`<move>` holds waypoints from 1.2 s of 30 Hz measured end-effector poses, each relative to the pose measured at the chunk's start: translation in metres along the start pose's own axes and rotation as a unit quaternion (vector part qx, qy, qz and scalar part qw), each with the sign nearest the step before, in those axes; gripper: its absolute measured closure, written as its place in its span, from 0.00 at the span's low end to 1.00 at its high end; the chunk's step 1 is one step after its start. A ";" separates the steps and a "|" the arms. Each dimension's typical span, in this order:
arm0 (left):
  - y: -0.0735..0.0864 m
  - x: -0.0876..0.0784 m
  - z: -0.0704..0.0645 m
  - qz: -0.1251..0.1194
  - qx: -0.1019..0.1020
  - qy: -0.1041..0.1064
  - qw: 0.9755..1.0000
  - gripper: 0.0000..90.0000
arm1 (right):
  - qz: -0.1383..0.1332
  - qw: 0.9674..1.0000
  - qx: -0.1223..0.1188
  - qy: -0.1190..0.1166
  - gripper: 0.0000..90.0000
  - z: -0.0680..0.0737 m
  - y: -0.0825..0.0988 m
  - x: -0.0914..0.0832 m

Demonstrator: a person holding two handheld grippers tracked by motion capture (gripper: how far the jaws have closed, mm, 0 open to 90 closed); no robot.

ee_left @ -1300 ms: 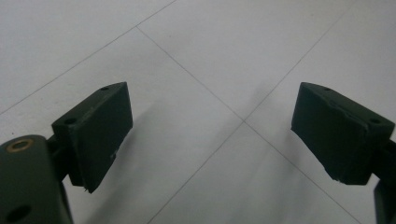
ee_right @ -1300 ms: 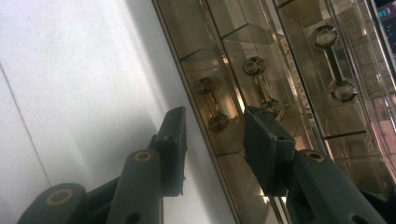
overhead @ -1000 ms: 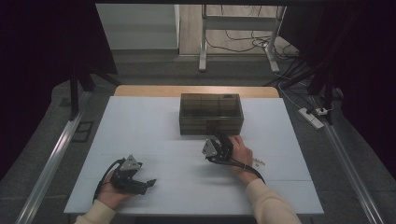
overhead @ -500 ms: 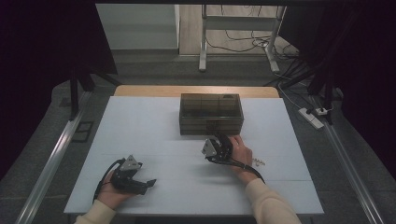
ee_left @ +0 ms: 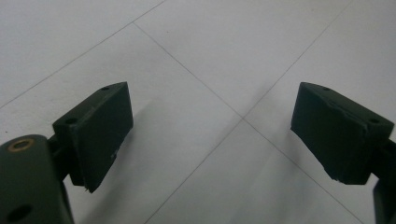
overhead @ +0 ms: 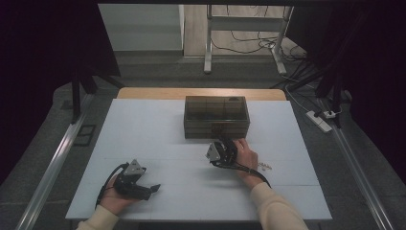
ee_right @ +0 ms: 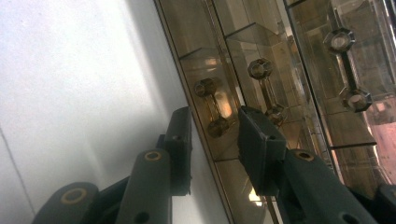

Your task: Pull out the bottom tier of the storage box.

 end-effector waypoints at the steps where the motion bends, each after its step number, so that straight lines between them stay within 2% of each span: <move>1: 0.000 0.000 0.000 0.000 0.000 0.000 1.000 0.14 | -0.003 1.000 0.000 0.003 0.73 0.000 0.000 0.001; 20: 0.001 0.001 0.000 0.005 0.002 0.001 1.000 0.14 | 0.007 1.000 -0.006 0.016 0.76 -0.003 0.002 0.006; 21: 0.001 0.001 -0.001 0.005 0.002 0.002 1.000 0.14 | 0.004 1.000 -0.001 0.016 0.76 -0.003 0.002 0.006; 36: 0.002 0.001 -0.001 0.006 0.002 0.002 1.000 0.14 | 0.010 1.000 -0.015 0.022 0.77 -0.003 0.000 0.011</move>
Point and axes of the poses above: each handheld gripper's, and its own axes: x roughly forward along the jaws, y roughly out of its underside, z roughly to its left, the point moved 8 cm from there along x, roughly forward along the jaws, and after that the axes turned 14 degrees about -y, right-handed, at the moved point
